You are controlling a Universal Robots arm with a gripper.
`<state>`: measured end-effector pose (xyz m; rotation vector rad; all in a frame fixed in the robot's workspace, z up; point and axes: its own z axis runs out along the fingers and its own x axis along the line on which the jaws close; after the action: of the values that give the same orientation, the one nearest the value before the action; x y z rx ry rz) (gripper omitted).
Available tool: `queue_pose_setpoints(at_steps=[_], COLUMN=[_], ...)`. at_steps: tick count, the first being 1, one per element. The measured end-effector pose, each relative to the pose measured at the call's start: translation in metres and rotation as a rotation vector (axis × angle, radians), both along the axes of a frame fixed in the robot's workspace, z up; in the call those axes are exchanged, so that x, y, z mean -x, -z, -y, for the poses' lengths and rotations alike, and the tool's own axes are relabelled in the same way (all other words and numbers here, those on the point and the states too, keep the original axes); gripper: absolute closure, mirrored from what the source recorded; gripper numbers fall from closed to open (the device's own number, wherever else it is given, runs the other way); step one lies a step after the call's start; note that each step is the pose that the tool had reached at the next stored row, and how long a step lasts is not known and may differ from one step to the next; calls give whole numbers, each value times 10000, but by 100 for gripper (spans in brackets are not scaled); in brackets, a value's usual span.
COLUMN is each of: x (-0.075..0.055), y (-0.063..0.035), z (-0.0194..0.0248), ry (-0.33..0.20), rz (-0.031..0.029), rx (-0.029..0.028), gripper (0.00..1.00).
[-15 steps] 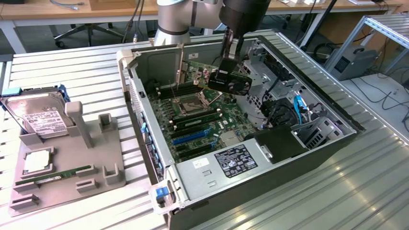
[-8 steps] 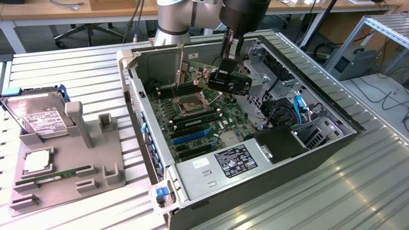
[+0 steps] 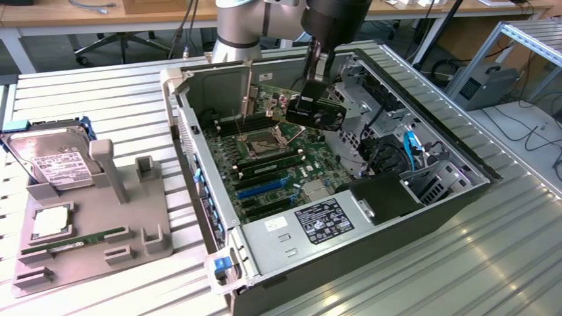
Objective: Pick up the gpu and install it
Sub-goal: 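Insert the gpu into the slot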
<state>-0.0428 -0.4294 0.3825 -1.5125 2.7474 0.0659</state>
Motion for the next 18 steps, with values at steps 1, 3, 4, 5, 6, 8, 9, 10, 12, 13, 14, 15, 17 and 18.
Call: queue_pose_setpoints(at_steps=[1, 3, 4, 5, 6, 8, 9, 10, 12, 13, 14, 15, 17, 18], x=[0, 0, 0, 1, 0, 0, 0, -2, -2, -2, -2, -2, -2, -2], y=[0, 0, 0, 0, 0, 1, 1, 1, 1, 1, 1, 1, 1, 1], z=[0, 0, 0, 0, 0, 0, 0, 0, 0, 0, 0, 0, 0, 0], ry=[-6, -18, -27, -41, -57, -86, -109, -148, -212, -242, -269, -297, -362, -399], rz=[0, 0, 0, 0, 0, 0, 0, 0, 0, 0, 0, 0, 0, 0], rx=[-1, 0, 0, 0, 0, -1, -1, -1, 0, -1, -1, -1, 0, -1], gripper=[73, 73, 73, 73, 73, 73, 73, 73, 73, 73, 73, 73, 73, 73])
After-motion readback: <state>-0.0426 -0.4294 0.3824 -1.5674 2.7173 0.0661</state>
